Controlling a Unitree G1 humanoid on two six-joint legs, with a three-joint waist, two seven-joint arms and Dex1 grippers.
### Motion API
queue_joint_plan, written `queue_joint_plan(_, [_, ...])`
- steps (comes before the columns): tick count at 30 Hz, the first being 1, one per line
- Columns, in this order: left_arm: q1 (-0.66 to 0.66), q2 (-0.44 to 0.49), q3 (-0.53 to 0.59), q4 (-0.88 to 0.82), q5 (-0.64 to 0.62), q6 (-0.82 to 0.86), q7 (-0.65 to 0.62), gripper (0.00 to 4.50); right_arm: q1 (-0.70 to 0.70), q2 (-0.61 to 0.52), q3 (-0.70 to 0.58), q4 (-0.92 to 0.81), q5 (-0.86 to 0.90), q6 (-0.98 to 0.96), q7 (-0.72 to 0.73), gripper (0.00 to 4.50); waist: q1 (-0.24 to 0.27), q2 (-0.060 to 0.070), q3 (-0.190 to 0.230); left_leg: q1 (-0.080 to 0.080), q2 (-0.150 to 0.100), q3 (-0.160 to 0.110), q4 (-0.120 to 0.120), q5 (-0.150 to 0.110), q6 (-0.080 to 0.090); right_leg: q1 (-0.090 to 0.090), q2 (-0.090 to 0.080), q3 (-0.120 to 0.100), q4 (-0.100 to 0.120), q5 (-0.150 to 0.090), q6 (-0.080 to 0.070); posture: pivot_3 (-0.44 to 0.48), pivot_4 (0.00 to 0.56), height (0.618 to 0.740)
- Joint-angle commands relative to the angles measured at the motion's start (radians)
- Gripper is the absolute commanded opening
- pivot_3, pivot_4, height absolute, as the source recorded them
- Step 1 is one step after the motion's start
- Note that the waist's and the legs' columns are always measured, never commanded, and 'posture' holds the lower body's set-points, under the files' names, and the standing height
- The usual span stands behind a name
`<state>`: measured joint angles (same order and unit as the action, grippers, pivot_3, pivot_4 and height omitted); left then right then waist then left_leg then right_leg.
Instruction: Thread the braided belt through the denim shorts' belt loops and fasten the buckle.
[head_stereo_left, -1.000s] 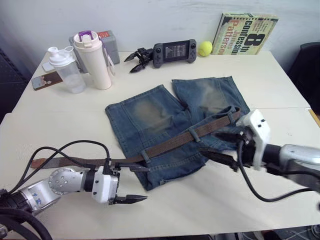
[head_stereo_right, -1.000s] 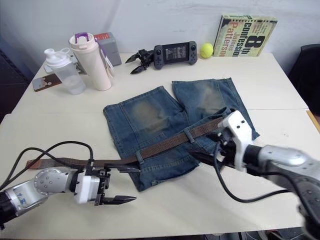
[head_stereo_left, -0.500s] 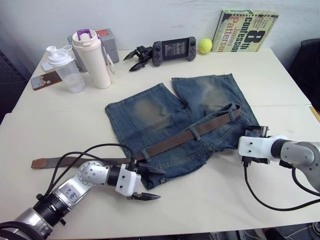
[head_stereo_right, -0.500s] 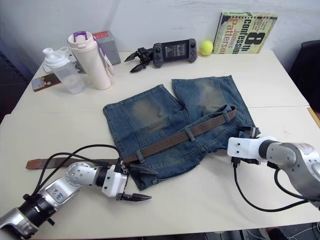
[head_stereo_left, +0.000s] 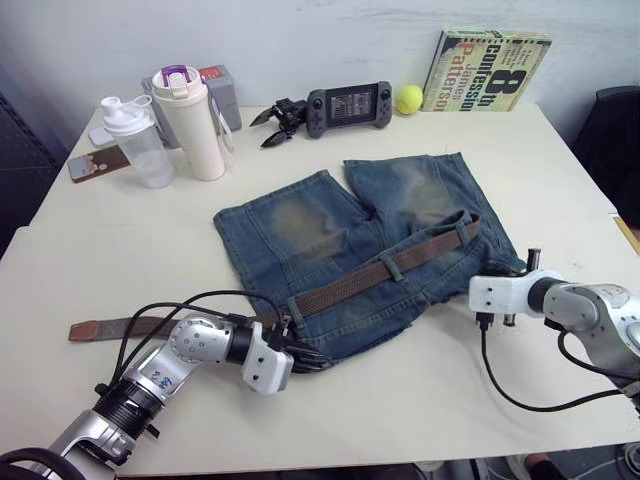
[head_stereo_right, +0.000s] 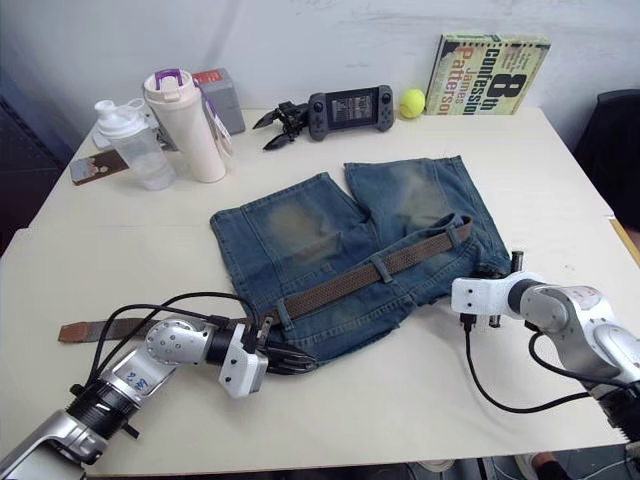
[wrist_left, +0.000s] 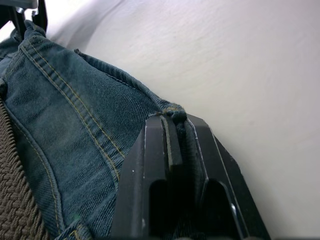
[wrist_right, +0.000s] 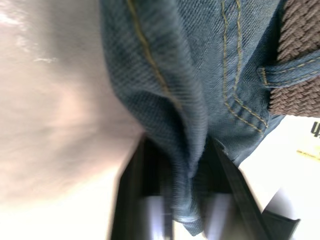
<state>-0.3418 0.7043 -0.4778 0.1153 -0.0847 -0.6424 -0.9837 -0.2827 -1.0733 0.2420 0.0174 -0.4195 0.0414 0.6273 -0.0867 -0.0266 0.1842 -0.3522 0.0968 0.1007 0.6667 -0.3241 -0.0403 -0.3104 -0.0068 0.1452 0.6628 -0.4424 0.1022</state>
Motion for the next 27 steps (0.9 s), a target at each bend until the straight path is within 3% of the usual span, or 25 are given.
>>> queue_joint_plan(1, [-0.014,0.063,0.074,0.076,-0.057,-0.033,-0.087,0.0,-0.021,0.038,-0.004,0.005,-0.009,0.005,0.031,0.02,-0.006,0.0,0.0,0.0,0.0,0.0,0.0,0.0,0.0,0.0,0.0,0.0,0.0,0.0,0.0,0.0,0.15,0.739])
queue_joint_plan(6, [-0.163,0.093,0.129,0.417,-0.006,-0.236,-0.151,0.0,-0.018,0.142,-0.006,-0.137,0.078,0.125,0.148,0.02,-0.018,0.0,0.0,0.0,0.002,0.0,-0.001,0.0,0.0,0.0,0.003,-0.002,0.0,0.0,0.0,0.0,0.15,0.739])
queue_joint_plan(9, [-0.339,0.098,0.116,0.73,0.16,-0.405,-0.071,0.0,-0.042,0.233,0.024,-0.244,0.097,0.274,0.223,0.02,-0.022,0.0,0.0,0.001,0.003,0.0,0.0,0.0,-0.001,-0.001,0.004,-0.004,0.001,0.0,0.0,0.0,0.15,0.739])
queue_joint_plan(12, [-0.456,0.077,0.103,0.911,0.262,-0.473,0.018,0.0,-0.139,0.343,0.065,-0.208,0.026,0.391,0.195,0.02,-0.031,0.0,-0.001,0.001,0.003,0.0,0.0,0.0,-0.001,-0.002,0.005,-0.004,0.002,0.0,0.0,0.0,0.15,0.739])
queue_joint_plan(16, [-0.547,0.048,0.069,1.016,0.411,-0.533,0.165,0.0,-0.242,0.427,0.123,-0.088,-0.075,0.451,0.137,0.02,-0.029,-0.001,-0.001,-0.001,0.001,0.005,0.001,0.0,-0.001,-0.013,-0.001,-0.007,0.011,0.0,0.0,0.0,0.15,0.739])
queue_joint_plan(19, [-0.569,0.02,0.081,1.034,0.407,-0.571,0.176,0.0,-0.255,0.424,0.14,-0.041,-0.114,0.445,0.118,0.02,-0.019,-0.002,-0.002,0.0,0.002,0.006,0.002,0.0,-0.001,-0.016,-0.009,-0.023,0.017,0.0,0.0,0.0,0.15,0.739])
queue_joint_plan(22, [-0.574,0.029,0.075,1.037,0.453,-0.603,0.219,0.0,-0.211,0.396,0.14,-0.084,-0.108,0.452,0.163,0.02,-0.007,-0.003,-0.003,-0.001,0.0,0.008,0.003,0.0,-0.001,-0.02,-0.019,-0.04,0.024,0.0,0.0,0.0,0.15,0.739])
queue_joint_plan(27, [-0.581,0.064,0.062,1.055,0.518,-0.629,0.269,0.0,-0.145,0.339,0.135,-0.187,-0.102,0.478,0.253,0.02,0.006,-0.005,-0.004,-0.004,-0.001,0.011,0.002,0.0,-0.001,-0.029,-0.023,-0.048,0.026,0.0,0.0,0.0,0.15,0.739])
